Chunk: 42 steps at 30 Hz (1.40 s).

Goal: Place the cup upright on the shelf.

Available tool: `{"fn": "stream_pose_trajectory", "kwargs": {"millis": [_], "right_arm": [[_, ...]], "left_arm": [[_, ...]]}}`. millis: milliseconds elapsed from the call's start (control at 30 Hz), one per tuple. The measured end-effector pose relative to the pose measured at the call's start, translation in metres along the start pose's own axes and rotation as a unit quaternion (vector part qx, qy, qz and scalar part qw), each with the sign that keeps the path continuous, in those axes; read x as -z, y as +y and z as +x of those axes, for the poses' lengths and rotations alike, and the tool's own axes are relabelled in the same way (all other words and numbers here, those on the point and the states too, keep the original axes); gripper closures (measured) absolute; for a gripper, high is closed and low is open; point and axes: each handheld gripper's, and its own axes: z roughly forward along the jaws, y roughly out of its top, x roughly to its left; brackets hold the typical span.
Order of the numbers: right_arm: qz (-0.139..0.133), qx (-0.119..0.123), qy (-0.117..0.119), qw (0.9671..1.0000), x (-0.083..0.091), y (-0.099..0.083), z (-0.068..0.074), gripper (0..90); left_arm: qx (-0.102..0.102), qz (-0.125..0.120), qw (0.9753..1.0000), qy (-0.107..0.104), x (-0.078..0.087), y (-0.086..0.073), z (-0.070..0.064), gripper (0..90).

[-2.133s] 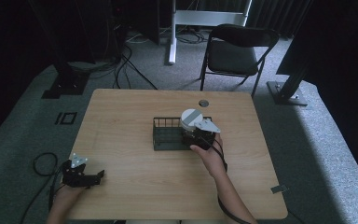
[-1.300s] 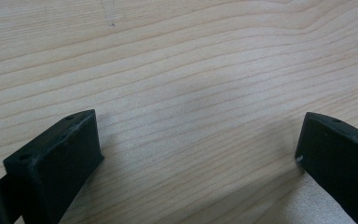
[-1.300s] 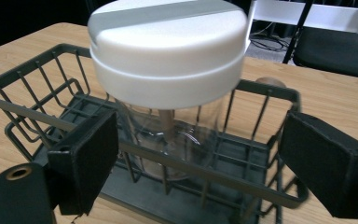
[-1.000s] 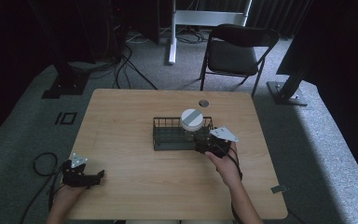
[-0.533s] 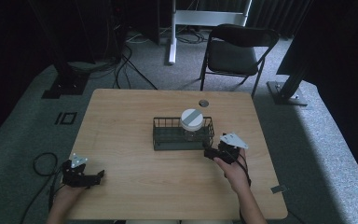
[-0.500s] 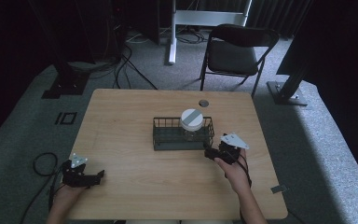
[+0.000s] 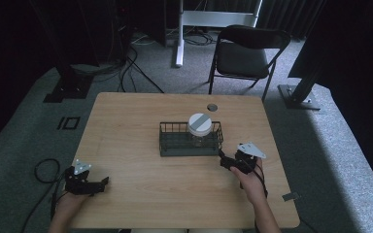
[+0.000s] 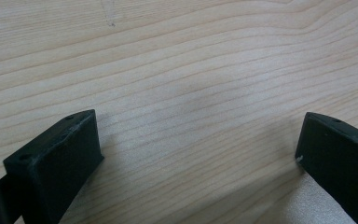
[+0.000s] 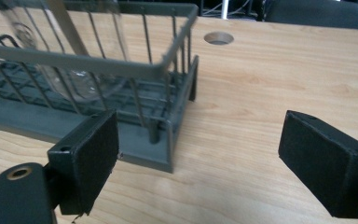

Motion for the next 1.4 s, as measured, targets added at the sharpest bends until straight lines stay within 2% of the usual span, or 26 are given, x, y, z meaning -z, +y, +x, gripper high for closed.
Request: {"fn": "stream_pose_trajectory", "kwargs": {"millis": [533, 1400], "right_arm": [[0.034, -0.012, -0.025, 0.9990, -0.007, -0.018, -0.021, 12.0], [0.077, -0.034, -0.055, 0.9950, -0.005, -0.027, -0.045, 12.0]], "left_arm": [[0.000, 0.000, 1.0000, 0.000, 0.000, 0.000, 0.000, 0.2], [0.000, 0.000, 1.0000, 0.000, 0.000, 0.000, 0.000, 0.1]]}}
